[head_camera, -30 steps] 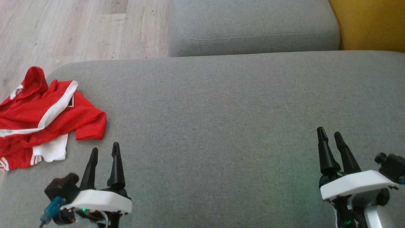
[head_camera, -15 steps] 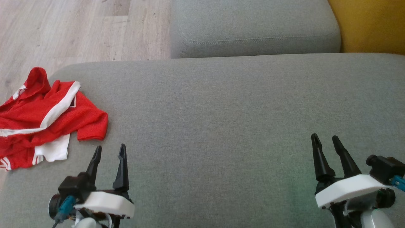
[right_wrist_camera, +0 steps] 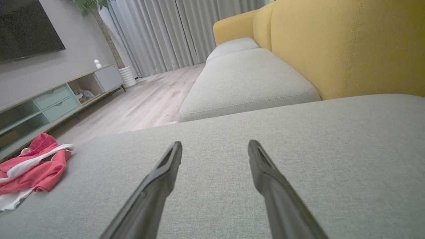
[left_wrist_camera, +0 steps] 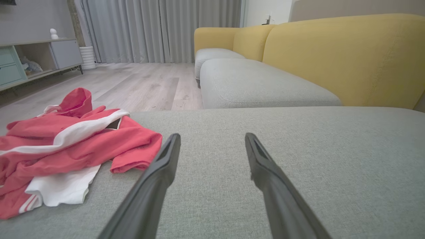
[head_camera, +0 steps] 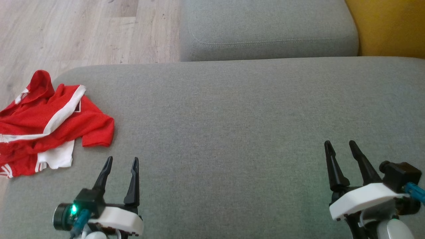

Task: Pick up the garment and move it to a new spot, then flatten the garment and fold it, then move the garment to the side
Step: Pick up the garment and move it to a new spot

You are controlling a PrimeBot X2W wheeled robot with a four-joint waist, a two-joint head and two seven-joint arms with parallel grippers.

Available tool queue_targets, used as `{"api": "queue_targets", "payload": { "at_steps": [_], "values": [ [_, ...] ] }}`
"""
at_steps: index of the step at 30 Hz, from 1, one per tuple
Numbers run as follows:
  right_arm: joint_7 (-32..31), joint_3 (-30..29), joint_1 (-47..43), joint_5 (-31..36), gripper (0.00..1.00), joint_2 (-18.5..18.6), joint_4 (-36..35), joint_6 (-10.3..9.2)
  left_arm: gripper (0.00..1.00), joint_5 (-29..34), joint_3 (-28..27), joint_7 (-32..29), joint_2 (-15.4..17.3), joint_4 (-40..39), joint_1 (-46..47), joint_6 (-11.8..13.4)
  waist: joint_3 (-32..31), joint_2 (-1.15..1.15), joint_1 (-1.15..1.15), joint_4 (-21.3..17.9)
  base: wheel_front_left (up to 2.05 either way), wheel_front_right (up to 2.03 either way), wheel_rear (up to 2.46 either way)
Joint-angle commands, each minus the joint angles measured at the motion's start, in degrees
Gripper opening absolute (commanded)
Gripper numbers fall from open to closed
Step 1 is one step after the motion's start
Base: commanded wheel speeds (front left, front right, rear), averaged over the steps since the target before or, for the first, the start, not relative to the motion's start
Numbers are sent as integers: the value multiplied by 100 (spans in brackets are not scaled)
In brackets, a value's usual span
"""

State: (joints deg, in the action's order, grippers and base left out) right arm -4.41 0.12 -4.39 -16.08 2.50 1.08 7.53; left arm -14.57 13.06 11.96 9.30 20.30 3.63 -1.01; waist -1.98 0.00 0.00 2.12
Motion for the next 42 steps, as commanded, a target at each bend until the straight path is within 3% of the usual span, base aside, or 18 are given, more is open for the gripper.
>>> {"api": "queue_targets", "payload": {
  "at_steps": [1,14,33,42],
  "values": [
    [-3,117,87,159,100,36,-257,-4,100,154,-122,85,108,-129,380,30,3,0,0,3,0,0,0],
    [46,48,6,786,100,38,-328,-4,100,713,-65,280,121,17,415,137,7,0,0,43,0,0,0],
    [52,14,31,715,100,38,-297,-4,100,461,-103,157,105,55,402,227,43,0,0,54,0,0,0],
    [33,199,125,879,100,38,-464,-4,100,346,-177,53,112,95,531,353,177,0,0,534,0,0,0]
  ]
}}
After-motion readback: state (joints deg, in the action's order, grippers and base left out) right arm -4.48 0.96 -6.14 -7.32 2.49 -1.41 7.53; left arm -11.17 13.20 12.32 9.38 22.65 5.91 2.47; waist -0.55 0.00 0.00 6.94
